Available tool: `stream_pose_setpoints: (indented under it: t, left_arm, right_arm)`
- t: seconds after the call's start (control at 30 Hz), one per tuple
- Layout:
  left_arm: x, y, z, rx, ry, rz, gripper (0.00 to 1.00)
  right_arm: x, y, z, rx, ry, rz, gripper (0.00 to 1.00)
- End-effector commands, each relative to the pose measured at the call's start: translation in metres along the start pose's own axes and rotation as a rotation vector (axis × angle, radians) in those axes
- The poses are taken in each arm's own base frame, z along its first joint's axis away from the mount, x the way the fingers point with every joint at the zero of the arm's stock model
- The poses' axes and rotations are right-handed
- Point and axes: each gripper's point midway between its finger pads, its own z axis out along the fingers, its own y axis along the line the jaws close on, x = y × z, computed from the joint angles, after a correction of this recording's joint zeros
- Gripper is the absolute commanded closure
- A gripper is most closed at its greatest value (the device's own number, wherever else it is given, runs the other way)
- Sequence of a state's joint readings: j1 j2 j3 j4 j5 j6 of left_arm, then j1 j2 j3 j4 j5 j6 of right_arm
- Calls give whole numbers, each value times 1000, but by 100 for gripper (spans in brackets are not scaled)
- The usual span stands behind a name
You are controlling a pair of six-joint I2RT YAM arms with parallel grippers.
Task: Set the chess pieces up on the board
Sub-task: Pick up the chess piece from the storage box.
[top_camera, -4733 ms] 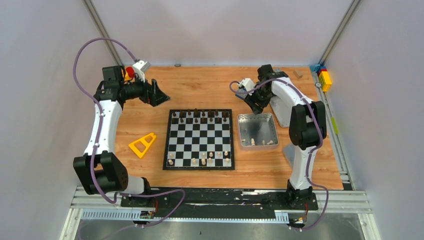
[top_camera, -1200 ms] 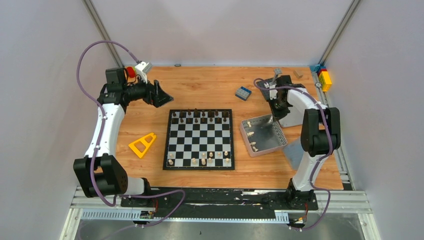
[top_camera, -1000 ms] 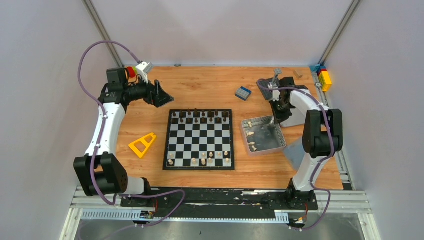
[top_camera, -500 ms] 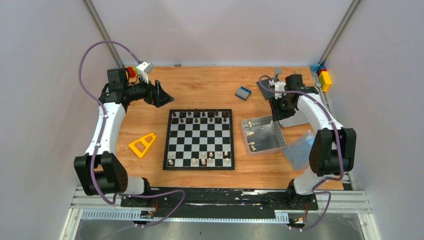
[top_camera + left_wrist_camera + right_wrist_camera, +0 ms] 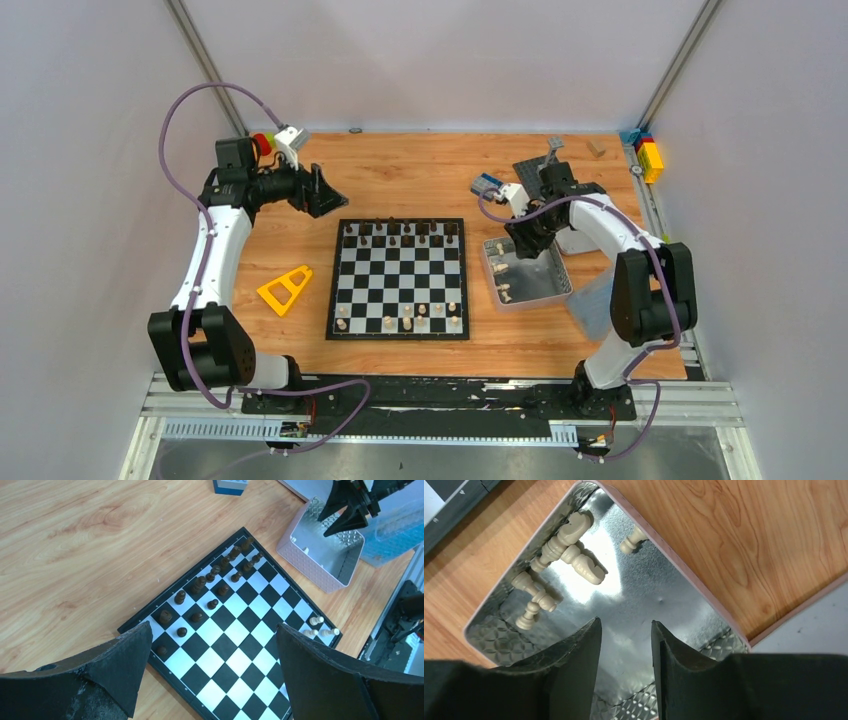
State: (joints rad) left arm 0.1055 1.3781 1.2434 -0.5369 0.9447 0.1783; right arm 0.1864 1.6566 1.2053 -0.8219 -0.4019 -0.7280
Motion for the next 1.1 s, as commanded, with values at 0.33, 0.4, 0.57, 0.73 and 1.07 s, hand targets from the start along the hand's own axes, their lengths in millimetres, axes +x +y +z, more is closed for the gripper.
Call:
stream_pose_setpoints:
  t: [0.33, 0.4, 0.57, 0.73, 1.07]
  left_arm:
    - [-2, -8, -4, 41, -14, 186, 0]
    - [-1, -7, -3, 40, -12, 190, 0]
    - [2, -4, -1, 35, -8, 188, 0]
    - [5, 0, 1, 30, 3, 179, 0]
    - [8, 0, 2, 34, 7, 180, 0]
  right_arm:
    - [4, 2, 53, -81, 12, -322, 49]
    - [6, 6, 56, -90, 17, -340, 50]
    - [9, 16, 65, -111, 16, -367, 51]
    - [4, 18, 71, -112, -2, -384, 53]
    - [9, 39, 76, -160, 21, -394, 65]
